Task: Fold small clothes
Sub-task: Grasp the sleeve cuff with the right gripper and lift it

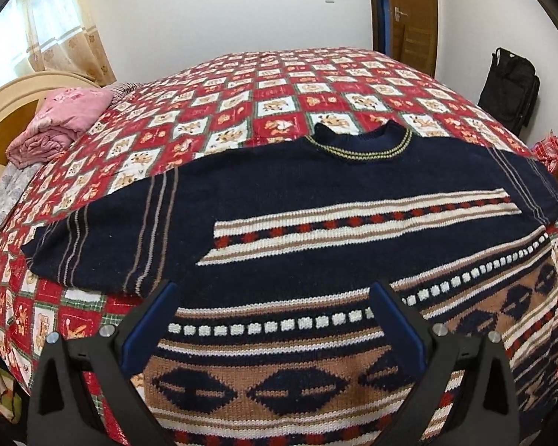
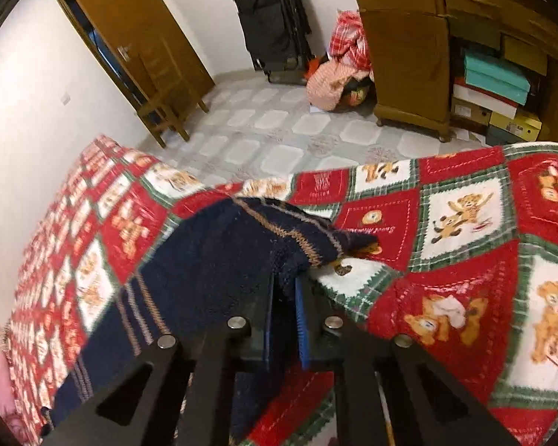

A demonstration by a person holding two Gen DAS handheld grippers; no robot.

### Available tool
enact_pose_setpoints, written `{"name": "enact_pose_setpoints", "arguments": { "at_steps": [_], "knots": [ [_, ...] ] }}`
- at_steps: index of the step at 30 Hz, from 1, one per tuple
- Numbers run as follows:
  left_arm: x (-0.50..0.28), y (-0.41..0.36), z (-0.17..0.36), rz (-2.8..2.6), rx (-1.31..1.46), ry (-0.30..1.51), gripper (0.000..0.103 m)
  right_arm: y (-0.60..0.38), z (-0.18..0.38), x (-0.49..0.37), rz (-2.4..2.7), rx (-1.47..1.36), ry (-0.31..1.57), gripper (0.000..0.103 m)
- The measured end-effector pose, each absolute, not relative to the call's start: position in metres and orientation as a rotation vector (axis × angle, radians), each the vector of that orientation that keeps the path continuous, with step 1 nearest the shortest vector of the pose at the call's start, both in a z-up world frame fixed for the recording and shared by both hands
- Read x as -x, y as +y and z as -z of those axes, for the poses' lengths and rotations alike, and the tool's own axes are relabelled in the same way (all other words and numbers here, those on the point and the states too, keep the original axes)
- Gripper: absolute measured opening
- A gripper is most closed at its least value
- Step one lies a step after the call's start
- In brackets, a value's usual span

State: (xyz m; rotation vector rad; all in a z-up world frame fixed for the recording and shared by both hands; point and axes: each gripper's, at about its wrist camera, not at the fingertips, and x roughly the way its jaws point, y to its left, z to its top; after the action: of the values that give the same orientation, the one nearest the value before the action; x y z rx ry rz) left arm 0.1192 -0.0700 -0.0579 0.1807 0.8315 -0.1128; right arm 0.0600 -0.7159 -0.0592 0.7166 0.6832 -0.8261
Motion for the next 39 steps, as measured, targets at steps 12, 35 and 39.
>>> {"name": "enact_pose_setpoints", "arguments": {
  "at_steps": [12,35,39],
  "knots": [
    [-0.109,-0.034,0.041,0.105,-0.069,0.785,0.103,-0.385,-0.045,-0.117,0.273,0.182,0.579,0.006],
    [-0.097,0.048,0.041,0.02,0.039,0.752,0.103,-0.324,0.053,-0.109,-0.042,-0.334,0.793,0.023],
    [-0.097,0.05,0.04,0.028,0.043,0.75,0.103,-0.344,0.07,-0.11,0.005,-0.328,0.832,0.044]
  ]
}}
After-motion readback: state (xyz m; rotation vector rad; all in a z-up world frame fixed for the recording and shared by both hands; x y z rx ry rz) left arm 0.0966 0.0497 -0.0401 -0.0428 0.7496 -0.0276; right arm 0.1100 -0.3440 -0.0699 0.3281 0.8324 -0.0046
